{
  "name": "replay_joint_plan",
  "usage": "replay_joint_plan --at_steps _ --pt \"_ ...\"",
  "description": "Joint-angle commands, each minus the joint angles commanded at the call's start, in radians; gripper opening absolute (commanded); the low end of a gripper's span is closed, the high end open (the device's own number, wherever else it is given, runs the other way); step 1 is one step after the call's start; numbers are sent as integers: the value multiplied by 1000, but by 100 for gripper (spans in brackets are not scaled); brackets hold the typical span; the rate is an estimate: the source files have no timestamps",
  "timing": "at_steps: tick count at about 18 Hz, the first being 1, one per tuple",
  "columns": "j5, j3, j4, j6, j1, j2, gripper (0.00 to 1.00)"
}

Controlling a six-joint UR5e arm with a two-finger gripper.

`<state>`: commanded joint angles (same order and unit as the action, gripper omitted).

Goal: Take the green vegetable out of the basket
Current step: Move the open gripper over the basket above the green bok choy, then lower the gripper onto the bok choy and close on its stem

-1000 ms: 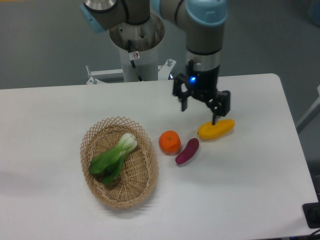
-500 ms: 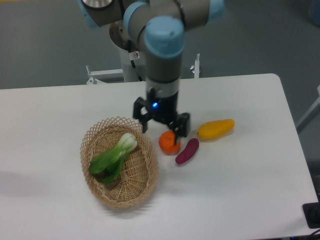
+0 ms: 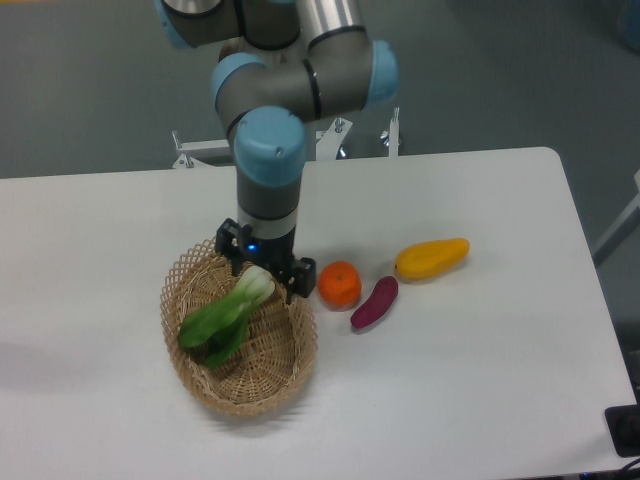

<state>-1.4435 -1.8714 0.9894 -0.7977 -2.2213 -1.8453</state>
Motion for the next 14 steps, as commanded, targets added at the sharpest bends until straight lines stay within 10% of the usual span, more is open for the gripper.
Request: replay_joint_plan --at_steps 14 --pt "-103 -52 -112 2 52 -55 100"
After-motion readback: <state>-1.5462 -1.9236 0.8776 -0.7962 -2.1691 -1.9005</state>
